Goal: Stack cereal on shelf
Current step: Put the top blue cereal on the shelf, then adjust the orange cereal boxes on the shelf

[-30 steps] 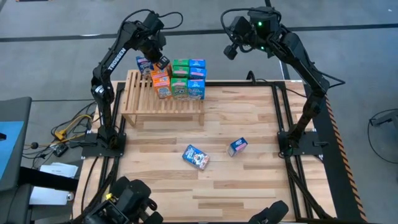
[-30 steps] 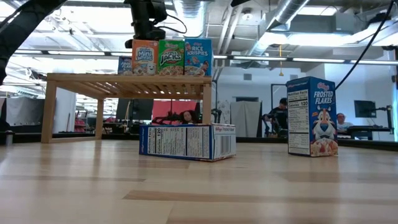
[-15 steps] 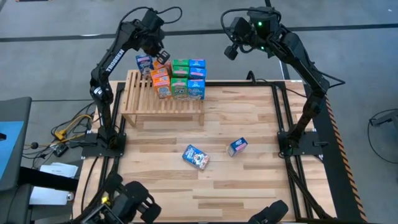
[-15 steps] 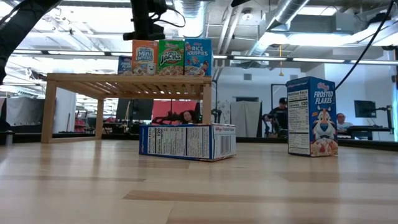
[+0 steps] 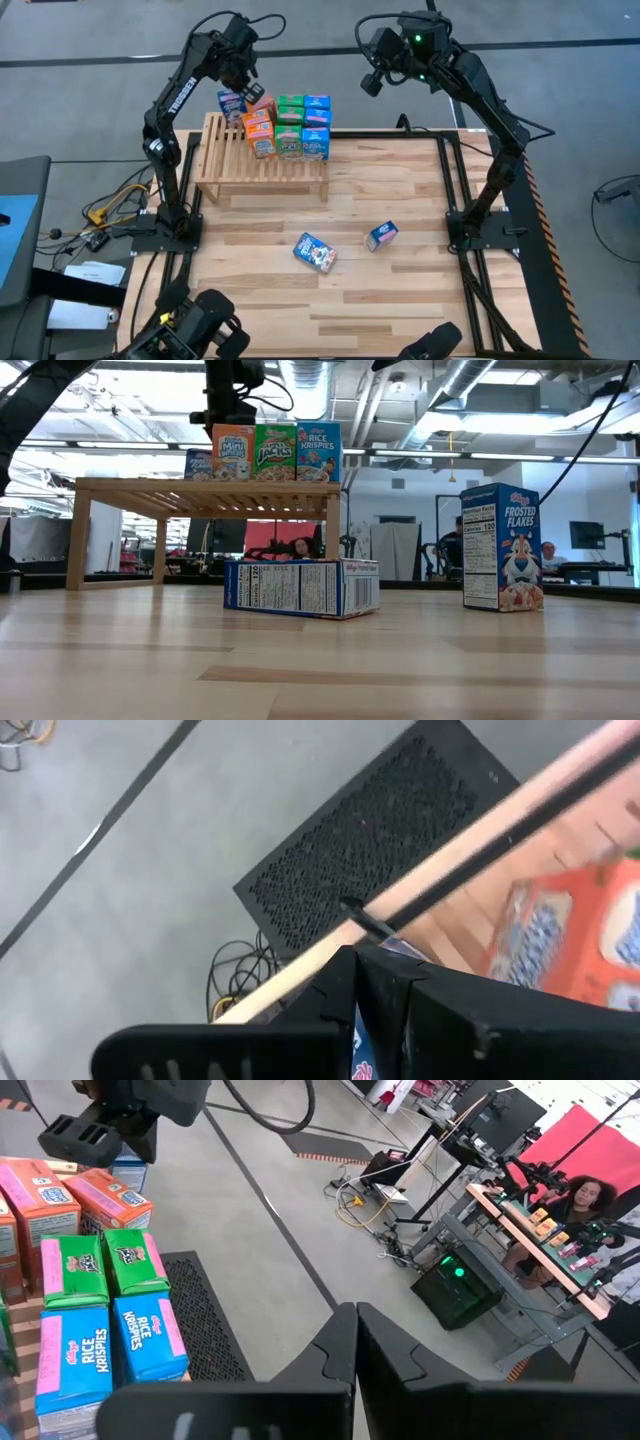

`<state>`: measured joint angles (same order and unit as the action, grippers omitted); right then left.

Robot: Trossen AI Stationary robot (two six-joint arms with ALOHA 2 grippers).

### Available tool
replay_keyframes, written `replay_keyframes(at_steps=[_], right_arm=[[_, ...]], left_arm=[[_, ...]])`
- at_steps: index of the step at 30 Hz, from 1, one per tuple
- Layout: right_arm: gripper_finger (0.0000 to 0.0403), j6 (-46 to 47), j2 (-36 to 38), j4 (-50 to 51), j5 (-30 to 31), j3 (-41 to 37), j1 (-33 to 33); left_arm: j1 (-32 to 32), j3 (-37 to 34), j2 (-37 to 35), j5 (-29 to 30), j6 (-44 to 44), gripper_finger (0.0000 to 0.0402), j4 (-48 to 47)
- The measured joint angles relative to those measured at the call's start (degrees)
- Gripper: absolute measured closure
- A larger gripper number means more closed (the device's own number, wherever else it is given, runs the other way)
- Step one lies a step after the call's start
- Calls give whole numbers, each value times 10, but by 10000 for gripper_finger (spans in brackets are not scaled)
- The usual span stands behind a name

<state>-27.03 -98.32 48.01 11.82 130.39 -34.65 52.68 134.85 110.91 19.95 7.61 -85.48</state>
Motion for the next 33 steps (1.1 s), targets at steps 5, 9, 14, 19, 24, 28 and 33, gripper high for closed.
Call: replay_keyframes(at_steps=[5, 9, 14, 19, 24, 28, 33], right_arm=[[377, 0, 0, 0, 0, 0, 0], [377, 0, 0, 0, 0, 0, 0], [377, 0, 0, 0, -1, 0, 0], [377, -4, 0, 0, -43, 0, 0], [377, -4, 0, 0, -86, 0, 0], [377, -4, 0, -3, -90, -10, 8], [377, -3, -1, 0, -91, -13, 11]], left_arm=[[0, 0, 0, -16, 11, 401, -10], [0, 0, 0, -18, 7, 401, -9], [-2, 0, -1, -19, 4, 401, 13], [-3, 0, -21, -63, -6, 401, 48], [-6, 1, -60, -126, -40, 401, 67], [-29, 1, -103, -110, -69, 401, -3], [-84, -1, -139, -92, -138, 401, -43]])
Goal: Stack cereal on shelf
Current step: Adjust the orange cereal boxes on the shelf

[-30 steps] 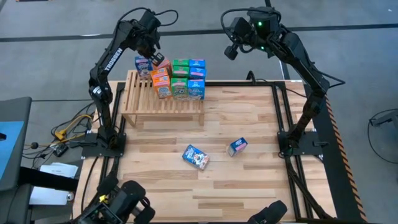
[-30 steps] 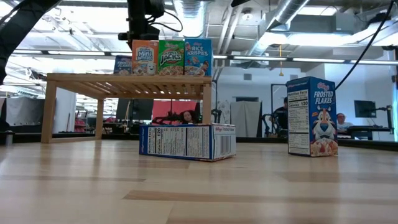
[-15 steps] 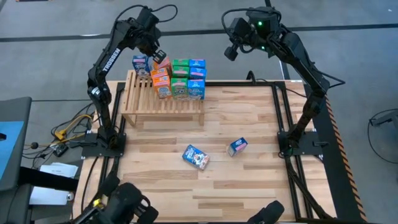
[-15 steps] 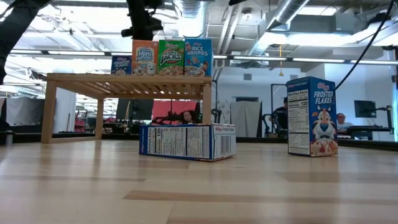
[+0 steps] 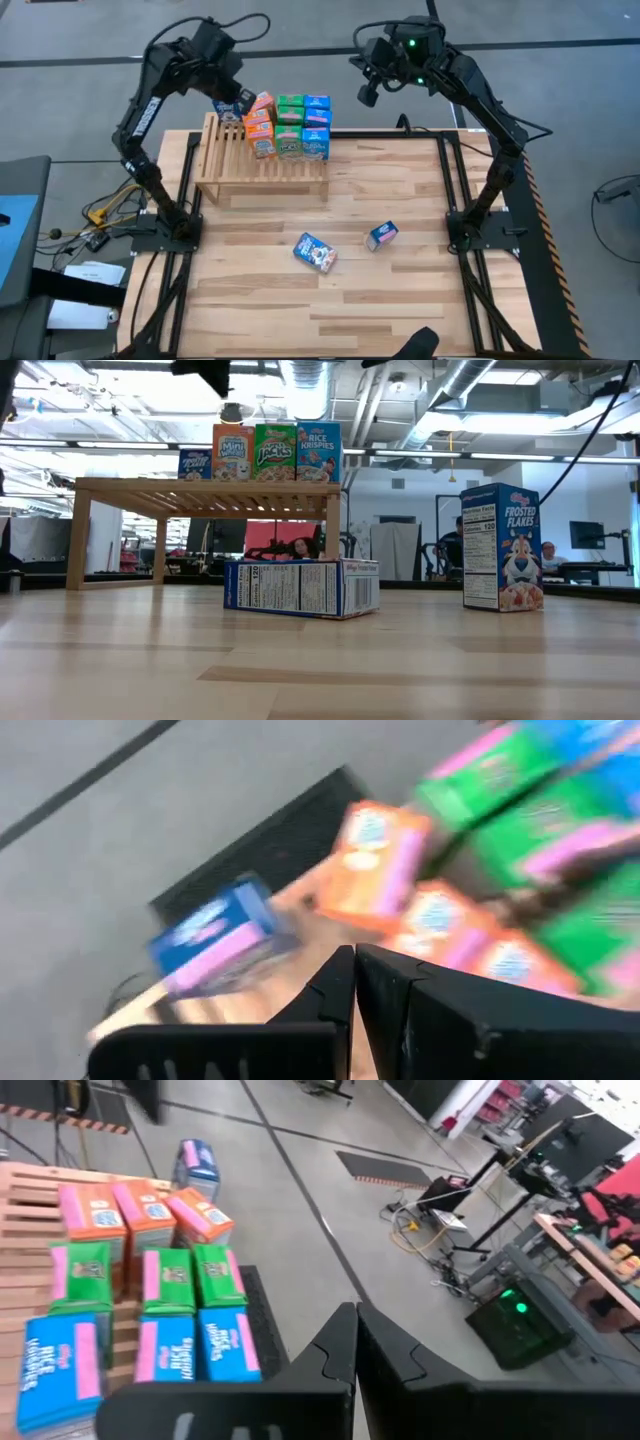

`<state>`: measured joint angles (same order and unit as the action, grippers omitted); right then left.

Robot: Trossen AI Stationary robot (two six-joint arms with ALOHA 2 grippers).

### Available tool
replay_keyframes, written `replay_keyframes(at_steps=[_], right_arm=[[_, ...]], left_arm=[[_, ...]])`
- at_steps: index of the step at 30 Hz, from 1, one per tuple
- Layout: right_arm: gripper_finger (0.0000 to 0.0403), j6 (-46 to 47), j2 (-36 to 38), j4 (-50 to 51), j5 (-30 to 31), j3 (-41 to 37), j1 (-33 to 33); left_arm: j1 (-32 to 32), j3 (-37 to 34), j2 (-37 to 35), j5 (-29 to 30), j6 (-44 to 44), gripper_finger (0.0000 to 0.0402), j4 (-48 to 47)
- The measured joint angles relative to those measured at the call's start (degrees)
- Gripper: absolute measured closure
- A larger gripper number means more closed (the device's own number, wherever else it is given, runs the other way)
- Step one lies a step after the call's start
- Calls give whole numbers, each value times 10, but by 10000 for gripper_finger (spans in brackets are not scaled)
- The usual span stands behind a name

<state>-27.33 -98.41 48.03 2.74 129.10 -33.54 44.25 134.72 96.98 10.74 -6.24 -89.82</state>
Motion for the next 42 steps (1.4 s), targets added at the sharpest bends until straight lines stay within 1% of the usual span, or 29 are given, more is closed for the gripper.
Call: replay_keyframes(at_steps=[2, 3, 4, 6, 9, 10, 13, 16, 19, 21, 24, 29, 38, 40, 42], right_arm=[[377, 0, 0, -2, 0, 0, -1], [377, 0, 0, -1, 0, 0, -1], [377, 0, 0, 0, 0, 0, -2], [377, 0, 0, 0, 0, 0, -4], [377, -1, 0, 0, 0, 0, -3], [377, -2, 0, 0, 0, 0, -4], [377, -12, 0, -1, 0, 0, -6], [377, -12, 0, -1, 0, 0, -7], [377, -14, 0, -1, 0, 0, -10], [377, -13, 0, -1, 0, 0, -10], [377, -13, 0, -1, 0, 0, -12], [377, -12, 0, 0, 0, 0, -12], [377, -15, 0, 16, 0, 0, -12], [377, -15, 0, 16, 0, 0, -12], [377, -15, 0, 16, 0, 0, -12]], left_arm=[[-20, -6, -20, -31, -13, 401, -2], [-27, -12, -29, -27, -15, 401, -2], [-33, -27, -39, -8, -22, 401, 1], [-41, -79, -62, 27, -48, 401, -2], [-42, -176, -108, 42, -91, 401, 11], [-42, -213, -130, 33, -100, 401, 33], [-42, -327, -190, 5, -116, 401, 142], [-40, -429, -229, 6, -144, 401, 236], [-30, -507, -257, 8, -168, 401, 304], [-25, -544, -261, 2, -171, 401, 339], [-20, -572, -263, 0, -181, 401, 378], [-12, -581, -256, -30, -185, 401, 427], [14, -578, -268, -24, -171, 401, 428], [19, -568, -272, -36, -174, 401, 426], [20, -553, -282, -64, -172, 401, 419]])
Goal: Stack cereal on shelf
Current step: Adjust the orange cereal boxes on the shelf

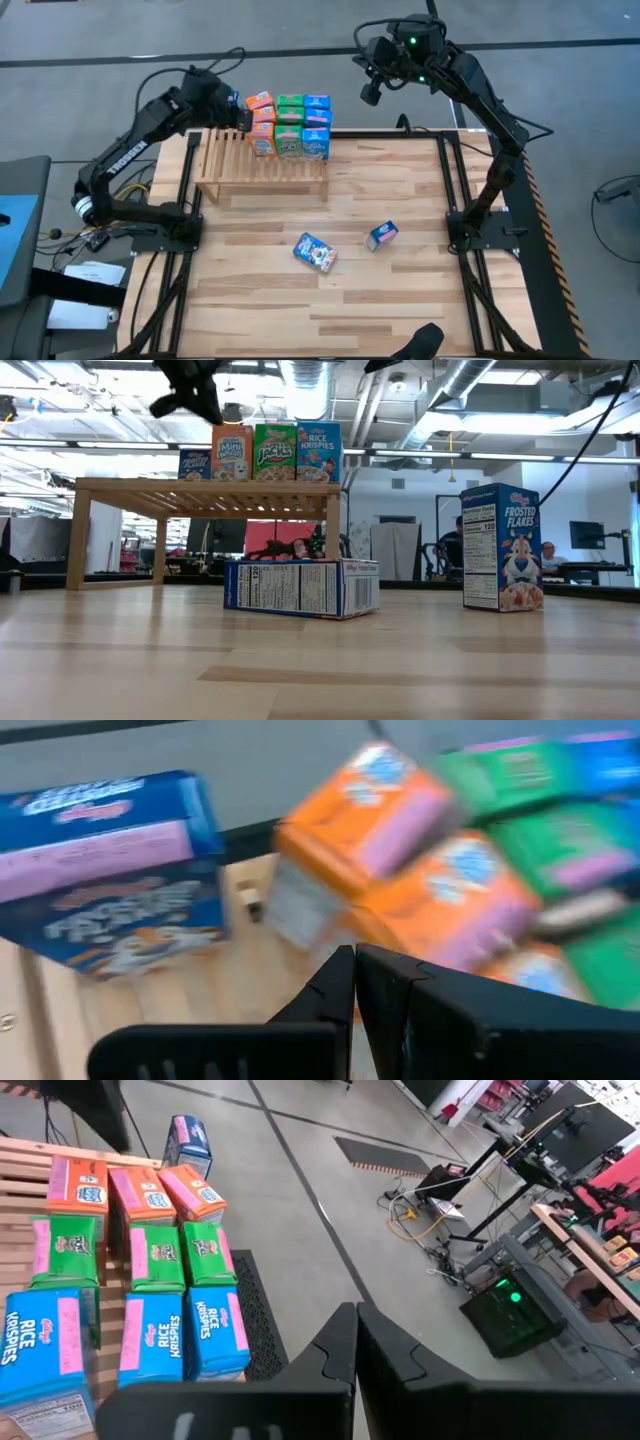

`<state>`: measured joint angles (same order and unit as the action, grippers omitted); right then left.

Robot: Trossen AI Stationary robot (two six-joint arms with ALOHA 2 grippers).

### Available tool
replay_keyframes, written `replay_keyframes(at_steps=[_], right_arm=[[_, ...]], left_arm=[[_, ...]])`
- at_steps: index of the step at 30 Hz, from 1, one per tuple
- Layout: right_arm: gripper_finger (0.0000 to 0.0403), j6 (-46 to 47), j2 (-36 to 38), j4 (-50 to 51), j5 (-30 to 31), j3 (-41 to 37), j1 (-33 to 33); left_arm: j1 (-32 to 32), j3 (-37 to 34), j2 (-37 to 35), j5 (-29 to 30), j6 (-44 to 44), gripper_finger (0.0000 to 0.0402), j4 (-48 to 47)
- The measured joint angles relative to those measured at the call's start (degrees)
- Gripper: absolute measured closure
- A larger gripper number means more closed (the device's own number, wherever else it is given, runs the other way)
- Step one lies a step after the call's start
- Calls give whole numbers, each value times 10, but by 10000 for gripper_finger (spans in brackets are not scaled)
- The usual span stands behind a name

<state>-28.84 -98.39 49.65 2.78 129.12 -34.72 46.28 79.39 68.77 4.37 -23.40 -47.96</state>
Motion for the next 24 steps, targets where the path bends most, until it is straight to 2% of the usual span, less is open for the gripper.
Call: replay_keyframes(at_steps=[3, 5, 9, 11, 24], right_arm=[[377, -1, 0, 0, 0, 0, 0], [377, -1, 0, 0, 0, 0, 0], [377, -1, -1, -4, 0, 0, 0], [377, -1, -3, -5, -2, 0, 0], [377, 5, -3, -1, -12, 0, -3]], left_arm=[[-1, 22, -19, -43, 0, 401, -20], [-3, 25, -33, -41, -9, 401, -33], [-15, 19, -46, 40, -23, 401, -30], [-15, 18, -34, 59, -19, 401, -28], [-14, 17, 59, 52, 21, 401, 60]])
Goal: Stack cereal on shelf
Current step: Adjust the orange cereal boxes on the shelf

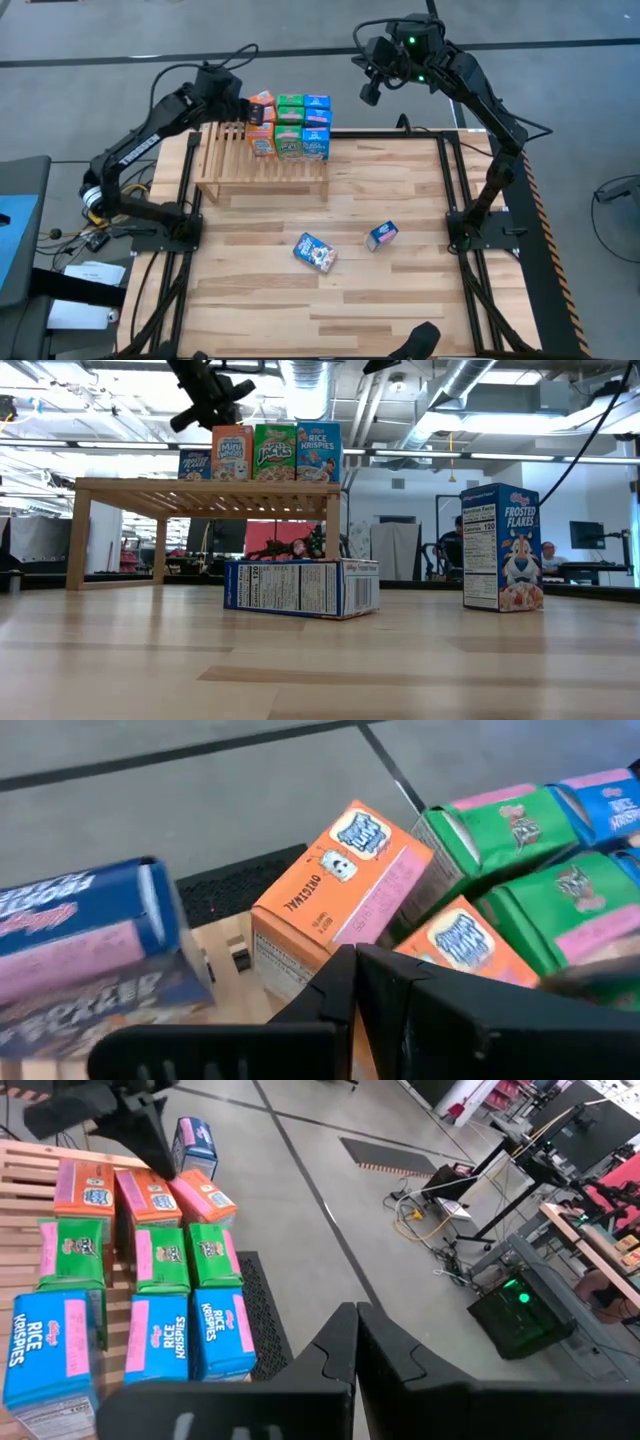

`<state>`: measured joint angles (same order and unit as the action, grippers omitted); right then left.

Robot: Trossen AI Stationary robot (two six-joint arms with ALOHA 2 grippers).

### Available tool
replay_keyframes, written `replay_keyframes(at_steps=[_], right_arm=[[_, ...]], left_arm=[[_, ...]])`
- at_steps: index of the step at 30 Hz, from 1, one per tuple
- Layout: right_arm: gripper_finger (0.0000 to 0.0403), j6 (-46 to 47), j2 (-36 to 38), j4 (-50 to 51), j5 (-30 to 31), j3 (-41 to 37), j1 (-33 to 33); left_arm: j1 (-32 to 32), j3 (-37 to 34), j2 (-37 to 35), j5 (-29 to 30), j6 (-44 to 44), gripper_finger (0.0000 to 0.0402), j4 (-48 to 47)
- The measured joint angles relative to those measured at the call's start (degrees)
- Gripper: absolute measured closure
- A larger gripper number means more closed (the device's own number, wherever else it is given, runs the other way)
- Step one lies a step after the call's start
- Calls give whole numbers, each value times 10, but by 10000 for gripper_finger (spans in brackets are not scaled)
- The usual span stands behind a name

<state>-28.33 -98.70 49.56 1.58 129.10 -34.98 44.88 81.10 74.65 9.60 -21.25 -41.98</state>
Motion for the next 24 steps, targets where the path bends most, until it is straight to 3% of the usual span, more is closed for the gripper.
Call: replay_keyframes(at_steps=[12, 17, 20, 24], right_arm=[[377, -4, 0, 1, -1, 0, 0], [377, -7, -4, -16, -11, 0, -8], [377, -4, -11, -24, -42, -1, -13], [377, -3, -14, -30, -50, 1, -16]], left_arm=[[5, 15, -5, 1, 10, 401, 12], [4, 34, -11, 14, 11, 401, 115], [14, 35, 12, -4, 16, 401, 185], [38, 67, 70, -16, 26, 401, 178]])
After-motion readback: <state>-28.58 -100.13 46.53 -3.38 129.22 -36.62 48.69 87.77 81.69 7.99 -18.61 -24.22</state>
